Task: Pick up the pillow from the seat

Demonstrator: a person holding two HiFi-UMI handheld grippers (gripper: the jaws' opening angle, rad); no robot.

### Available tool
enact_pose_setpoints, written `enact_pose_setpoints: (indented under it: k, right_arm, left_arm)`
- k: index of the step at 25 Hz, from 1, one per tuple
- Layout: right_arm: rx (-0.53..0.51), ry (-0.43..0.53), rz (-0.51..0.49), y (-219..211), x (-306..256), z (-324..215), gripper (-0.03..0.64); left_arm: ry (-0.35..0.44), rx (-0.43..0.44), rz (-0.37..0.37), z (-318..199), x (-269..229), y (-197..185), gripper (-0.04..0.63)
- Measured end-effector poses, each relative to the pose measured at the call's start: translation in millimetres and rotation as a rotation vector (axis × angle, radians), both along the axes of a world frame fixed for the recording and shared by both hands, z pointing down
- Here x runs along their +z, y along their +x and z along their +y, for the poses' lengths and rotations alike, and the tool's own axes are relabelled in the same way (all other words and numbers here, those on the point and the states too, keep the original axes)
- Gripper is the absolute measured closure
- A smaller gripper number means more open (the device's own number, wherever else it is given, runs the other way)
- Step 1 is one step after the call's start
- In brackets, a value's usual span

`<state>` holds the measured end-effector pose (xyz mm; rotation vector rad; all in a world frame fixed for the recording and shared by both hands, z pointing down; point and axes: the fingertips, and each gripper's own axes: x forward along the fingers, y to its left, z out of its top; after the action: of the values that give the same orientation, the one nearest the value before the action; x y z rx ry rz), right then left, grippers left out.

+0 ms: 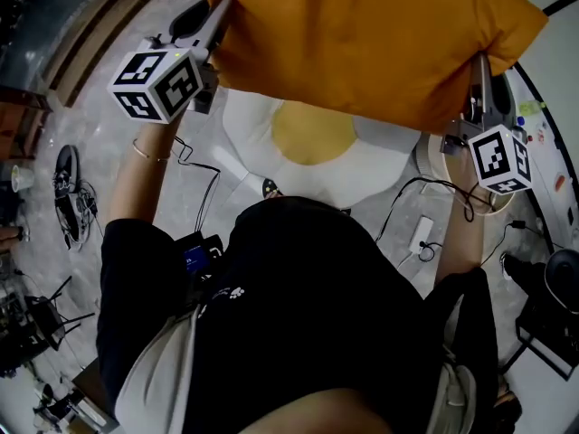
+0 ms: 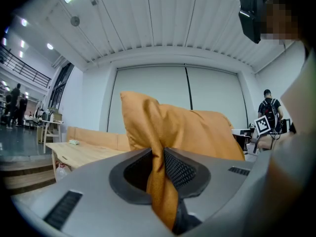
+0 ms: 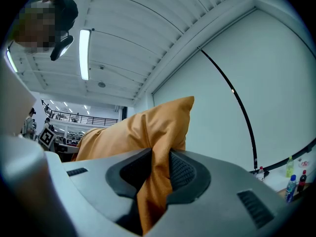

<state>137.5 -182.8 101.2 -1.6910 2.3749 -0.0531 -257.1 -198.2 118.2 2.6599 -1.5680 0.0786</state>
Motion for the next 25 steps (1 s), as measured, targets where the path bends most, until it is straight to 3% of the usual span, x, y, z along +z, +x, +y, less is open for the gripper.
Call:
enact_pose_setpoints:
  k: [7,25]
  right_arm:
    - [0.006,0.011,-0.001,11,-4,25,0.515]
    - [0.034,-0.017,-0.011,20,1,33,0.515]
  left_arm:
    - [0.006,0.005,0.003,20,-1,11,0.518]
    - [0.012,0.031,0.016,21,-1,19,0.518]
